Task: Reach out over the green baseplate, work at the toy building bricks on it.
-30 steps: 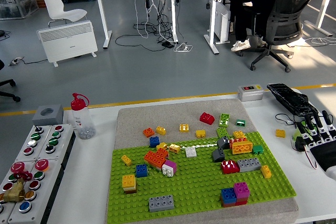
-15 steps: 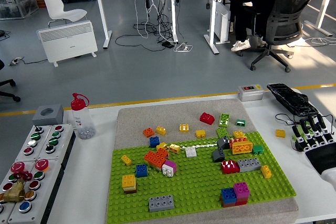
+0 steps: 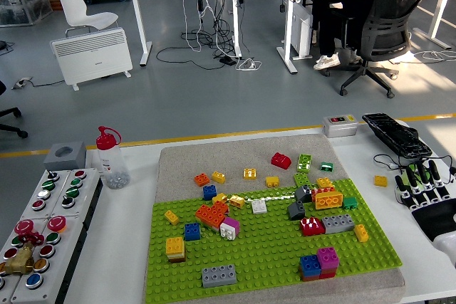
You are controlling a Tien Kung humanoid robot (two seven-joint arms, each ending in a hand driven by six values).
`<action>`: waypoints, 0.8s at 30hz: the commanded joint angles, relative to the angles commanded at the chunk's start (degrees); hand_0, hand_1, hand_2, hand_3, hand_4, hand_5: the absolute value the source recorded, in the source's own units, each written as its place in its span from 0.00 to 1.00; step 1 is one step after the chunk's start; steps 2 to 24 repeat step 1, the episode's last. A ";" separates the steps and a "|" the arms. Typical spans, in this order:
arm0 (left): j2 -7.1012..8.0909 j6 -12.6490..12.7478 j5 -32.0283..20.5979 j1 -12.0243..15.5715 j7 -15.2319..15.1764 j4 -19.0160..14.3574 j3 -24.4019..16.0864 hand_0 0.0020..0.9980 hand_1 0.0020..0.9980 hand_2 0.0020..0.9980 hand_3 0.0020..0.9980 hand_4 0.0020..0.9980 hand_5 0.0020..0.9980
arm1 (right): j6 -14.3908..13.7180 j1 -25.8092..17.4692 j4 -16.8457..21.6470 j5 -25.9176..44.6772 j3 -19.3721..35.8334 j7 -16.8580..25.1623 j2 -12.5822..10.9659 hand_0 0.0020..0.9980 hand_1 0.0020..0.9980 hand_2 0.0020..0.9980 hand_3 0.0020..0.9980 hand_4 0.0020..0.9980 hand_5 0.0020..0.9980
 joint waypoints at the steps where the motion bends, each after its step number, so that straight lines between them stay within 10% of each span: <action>1: 0.00 0.01 -0.05 -0.04 -0.01 0.00 0.01 0.69 0.70 0.69 0.63 0.36 1.00 | 0.00 0.02 -0.01 0.05 0.00 -0.02 0.02 0.69 0.64 0.66 0.65 0.52 0.53; 24: 0.00 0.01 -0.05 -0.04 -0.01 0.00 0.01 0.69 0.70 0.69 0.63 0.36 1.00 | 0.00 0.02 -0.01 0.05 0.00 -0.02 0.02 0.69 0.64 0.66 0.65 0.52 0.53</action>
